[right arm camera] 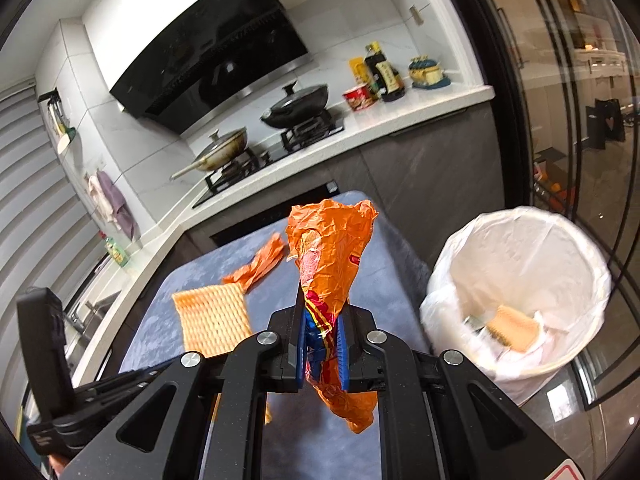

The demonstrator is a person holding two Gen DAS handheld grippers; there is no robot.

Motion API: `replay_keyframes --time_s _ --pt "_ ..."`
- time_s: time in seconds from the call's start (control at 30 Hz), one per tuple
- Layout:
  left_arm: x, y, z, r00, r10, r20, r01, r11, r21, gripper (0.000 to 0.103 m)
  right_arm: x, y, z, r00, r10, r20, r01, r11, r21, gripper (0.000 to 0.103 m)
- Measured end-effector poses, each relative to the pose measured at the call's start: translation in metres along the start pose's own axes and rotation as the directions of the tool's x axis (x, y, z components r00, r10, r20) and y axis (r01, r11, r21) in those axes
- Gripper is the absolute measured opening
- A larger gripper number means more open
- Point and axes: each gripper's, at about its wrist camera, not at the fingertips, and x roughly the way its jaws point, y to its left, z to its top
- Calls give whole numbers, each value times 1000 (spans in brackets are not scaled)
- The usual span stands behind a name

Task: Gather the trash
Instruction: 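Carry the orange bag and foam net over the bin with both grippers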

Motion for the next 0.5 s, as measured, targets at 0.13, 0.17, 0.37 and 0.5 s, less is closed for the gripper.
replay_keyframes --time_s 0.13,0.17,0.37,0.5 --pt "1 -28 17 998 -46 30 45 998 33 8 -15 -14 13 998 -37 44 37 999 3 11" --pt "2 -33 20 998 -57 34 55 998 40 8 -18 -18 15 998 -47 53 46 999 6 11" --pt "16 -80 37 992 -118 43 113 988 103 8 -34 -55 30 988 -124 95 121 992 43 11" --pt "30 -111 43 988 -153 33 147 979 142 8 -43 -83 36 978 -177 110 170 983 72 11"
